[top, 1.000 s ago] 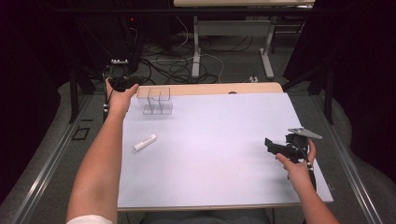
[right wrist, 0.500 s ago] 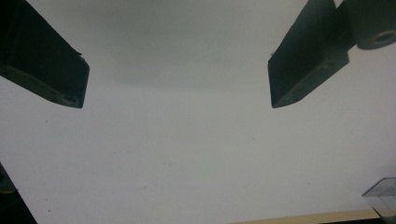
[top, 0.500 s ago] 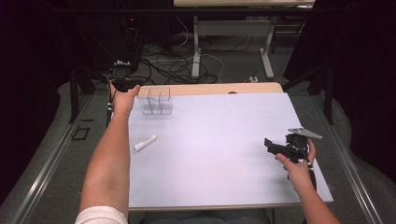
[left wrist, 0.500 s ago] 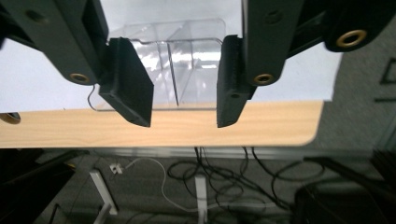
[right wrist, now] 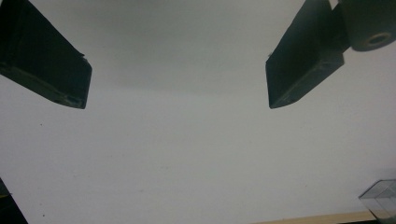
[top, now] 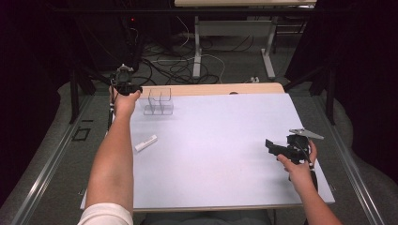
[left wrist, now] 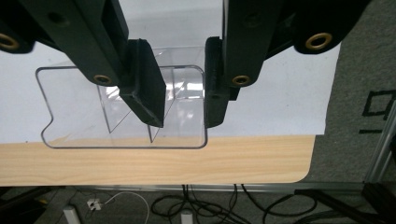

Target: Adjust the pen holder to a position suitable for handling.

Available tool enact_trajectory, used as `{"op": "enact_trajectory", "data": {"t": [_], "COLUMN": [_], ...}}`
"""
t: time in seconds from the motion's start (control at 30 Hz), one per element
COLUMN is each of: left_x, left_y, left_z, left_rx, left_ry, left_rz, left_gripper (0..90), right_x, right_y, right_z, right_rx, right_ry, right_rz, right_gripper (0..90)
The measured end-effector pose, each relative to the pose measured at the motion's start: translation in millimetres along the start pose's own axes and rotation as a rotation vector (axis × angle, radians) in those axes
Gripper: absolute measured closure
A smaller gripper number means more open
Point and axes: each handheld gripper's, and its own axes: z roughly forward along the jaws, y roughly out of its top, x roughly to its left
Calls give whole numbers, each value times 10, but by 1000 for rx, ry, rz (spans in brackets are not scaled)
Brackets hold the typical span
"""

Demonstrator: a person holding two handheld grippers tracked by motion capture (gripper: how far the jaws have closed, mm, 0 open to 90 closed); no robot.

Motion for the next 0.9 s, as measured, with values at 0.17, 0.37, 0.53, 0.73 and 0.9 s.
{"op": "enact_trajectory", "data": {"t": [0.17,0.37,0.53,0.73,0.9], "left_x": [23,17,-17,-52,-51], "left_y": [-14,-27,-43,-49,-48], "left_z": [35,84,119,155,157], "left_rx": [22,32,43,41,43], "left_ry": [5,16,23,34,49], "left_rz": [-9,-1,1,7,12], "left_gripper": [721,737,737,735,733], "right_x": [-5,2,13,16,19], "right_y": [0,2,1,-4,-7], "right_z": [-5,-1,-4,5,11], "right_rx": [4,3,4,10,16], "right_ry": [4,11,17,23,25], "right_rz": [14,7,4,8,12], "right_gripper": [67,67,67,67,67]}}
